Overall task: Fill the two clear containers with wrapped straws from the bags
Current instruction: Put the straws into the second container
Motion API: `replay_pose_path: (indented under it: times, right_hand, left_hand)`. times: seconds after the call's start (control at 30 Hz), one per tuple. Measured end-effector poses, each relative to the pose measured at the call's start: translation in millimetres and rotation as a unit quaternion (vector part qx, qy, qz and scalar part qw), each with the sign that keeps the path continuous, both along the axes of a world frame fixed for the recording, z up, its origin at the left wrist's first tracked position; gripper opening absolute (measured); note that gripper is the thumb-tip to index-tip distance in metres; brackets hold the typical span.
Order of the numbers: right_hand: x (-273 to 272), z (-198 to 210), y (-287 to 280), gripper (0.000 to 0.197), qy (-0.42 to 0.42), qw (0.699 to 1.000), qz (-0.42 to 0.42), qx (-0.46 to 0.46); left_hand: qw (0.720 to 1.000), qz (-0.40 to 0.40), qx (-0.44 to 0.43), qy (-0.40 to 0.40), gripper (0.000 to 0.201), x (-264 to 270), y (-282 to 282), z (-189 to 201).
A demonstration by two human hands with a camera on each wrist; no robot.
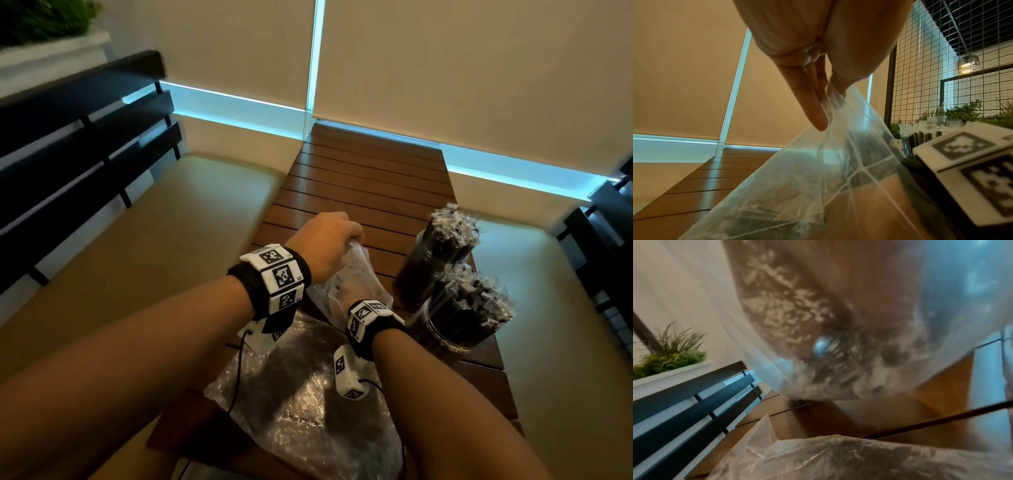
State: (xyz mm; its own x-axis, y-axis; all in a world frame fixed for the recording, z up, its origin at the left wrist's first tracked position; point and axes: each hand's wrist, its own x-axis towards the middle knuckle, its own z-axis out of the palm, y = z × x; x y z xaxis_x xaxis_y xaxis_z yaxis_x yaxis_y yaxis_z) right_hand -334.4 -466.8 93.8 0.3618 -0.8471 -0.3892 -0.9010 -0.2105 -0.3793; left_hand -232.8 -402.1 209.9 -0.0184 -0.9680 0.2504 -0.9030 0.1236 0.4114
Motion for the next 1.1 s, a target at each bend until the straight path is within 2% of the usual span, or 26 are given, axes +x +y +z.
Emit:
replay_pose_path:
  times: [0.07, 0.17, 0.33, 0.47, 0.67, 0.83, 0.9, 1.1]
  right_hand:
    - [2.2, -2.9, -3.2, 0.029, 0.0, 0.999, -0.019, -0.039]
    - [9.2, -4.6, -5.1, 0.019, 0.036, 0.998, -0.038, -0.035]
    - [10.8, -15.1, -18.7, 0.023, 0.054, 0.996, -0.046, -0.059]
    - [-2.0, 22.8, -2.9, 0.011, 0.05, 0.997, -0.047, -0.046]
    - [-16.7, 49.6, 5.0, 0.03, -0.003, 0.999, -0.014, -0.052]
    - [-20.9, 64.3, 8.7, 0.023, 0.087, 0.992, 0.071, -0.063]
    - [-26.4, 77.0, 12.4, 0.025, 0.096, 0.988, 0.093, -0.075]
    - [-63.9, 143.7, 25.0, 0.032, 0.148, 0.973, 0.154, -0.085]
  left_hand:
    - [1.0, 0.003, 0.002, 0.001, 0.023, 1.9, -1.1, -0.6]
    - [1.0, 0.008, -0.002, 0.002, 0.023, 4.4, -3.8, -1.8]
    - [1.0, 0.01, -0.001, 0.001, 0.022, 3.6, -8.8, -4.5]
    - [1.0, 0.009, -0.004, 0.011, 0.021, 2.8, -11.4, -8.4]
    - [1.0, 0.01, -0.018, 0.012, 0.019, -0.5, -14.1, -13.1]
    - [0.999, 0.035, 0.001, 0.002, 0.02, 0.2, -17.9, -19.1]
    - [0.998, 0.051, 0.019, -0.006, 0.02, 0.9, -20.2, -22.5]
    - [0.985, 0.15, 0.086, 0.011, 0.024, 3.8, -32.5, -28.8]
